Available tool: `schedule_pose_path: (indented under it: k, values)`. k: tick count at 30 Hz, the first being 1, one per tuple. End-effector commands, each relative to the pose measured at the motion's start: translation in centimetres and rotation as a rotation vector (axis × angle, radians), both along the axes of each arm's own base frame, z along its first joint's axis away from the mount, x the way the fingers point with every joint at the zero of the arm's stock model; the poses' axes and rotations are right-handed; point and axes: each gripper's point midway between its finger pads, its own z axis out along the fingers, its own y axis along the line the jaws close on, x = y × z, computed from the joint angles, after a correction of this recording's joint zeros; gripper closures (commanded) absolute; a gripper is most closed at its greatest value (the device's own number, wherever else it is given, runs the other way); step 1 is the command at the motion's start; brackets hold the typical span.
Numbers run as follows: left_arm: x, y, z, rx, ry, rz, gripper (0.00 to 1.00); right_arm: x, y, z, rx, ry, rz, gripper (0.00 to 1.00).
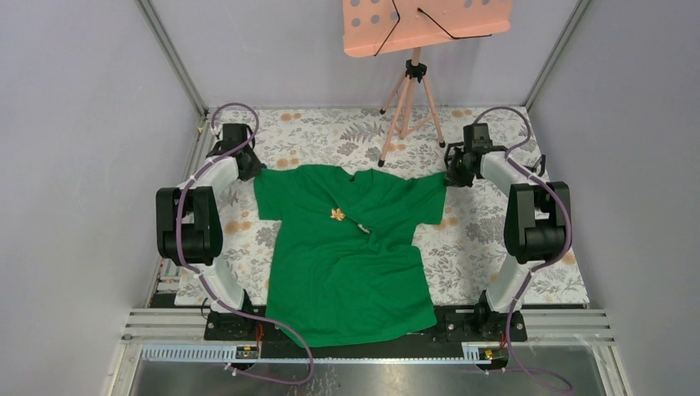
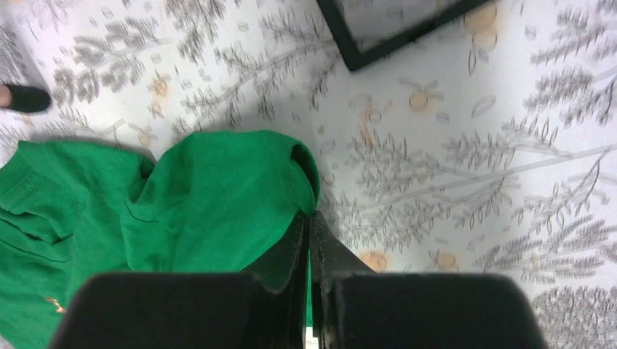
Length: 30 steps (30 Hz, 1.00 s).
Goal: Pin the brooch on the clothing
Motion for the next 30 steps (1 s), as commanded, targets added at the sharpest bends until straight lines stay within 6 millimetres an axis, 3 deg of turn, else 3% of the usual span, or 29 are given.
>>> schedule_pose_path:
  k: [1,11,15,17,19,21,22,25,26,28,30]
  values:
    - [3.7,2.0,3.5,0.072,-0.125,0.038,1.0,3.1,-1.5,1.5,-0.045,-0.036,-0.001,1.0]
    - [3.6,4.3,2.4,0.119,-0.098,0.1,1.0,5.4,-4.1,1.4,-0.105,-0.026,-0.075,1.0]
    - [2.9,5.0,2.1,0.121,-0.09,0.121,1.0,5.0,-4.4,1.3,-0.113,-0.015,-0.105,1.0]
    - [2.6,5.3,2.1,0.12,-0.091,0.125,1.0,4.6,-6.1,1.2,-0.116,-0.005,-0.154,1.0]
    - [2.6,4.9,2.1,0.101,-0.089,0.103,1.0,4.5,-5.9,1.2,-0.098,-0.004,-0.158,1.0]
    - [2.6,4.1,2.1,0.074,-0.079,0.065,1.0,4.5,-5.3,1.3,-0.066,-0.006,-0.136,0.85]
    - [2.7,3.8,2.2,0.06,-0.082,0.052,0.94,4.5,-4.5,1.6,-0.031,-0.011,-0.113,0.75]
    - [3.0,2.6,3.6,0.016,-0.122,0.014,0.47,4.3,-3.5,3.2,0.015,-0.058,-0.071,0.53]
    - [3.1,2.2,4.3,0.013,-0.138,0.005,0.36,4.1,-3.3,3.8,0.019,-0.076,-0.059,0.48]
    - [3.4,1.0,5.8,0.014,-0.17,-0.024,0.26,3.8,-3.0,4.9,0.02,-0.104,-0.037,0.42]
    - [3.8,-0.9,7.1,0.012,-0.196,-0.069,0.23,3.5,-2.2,5.7,0.022,-0.116,-0.003,0.39]
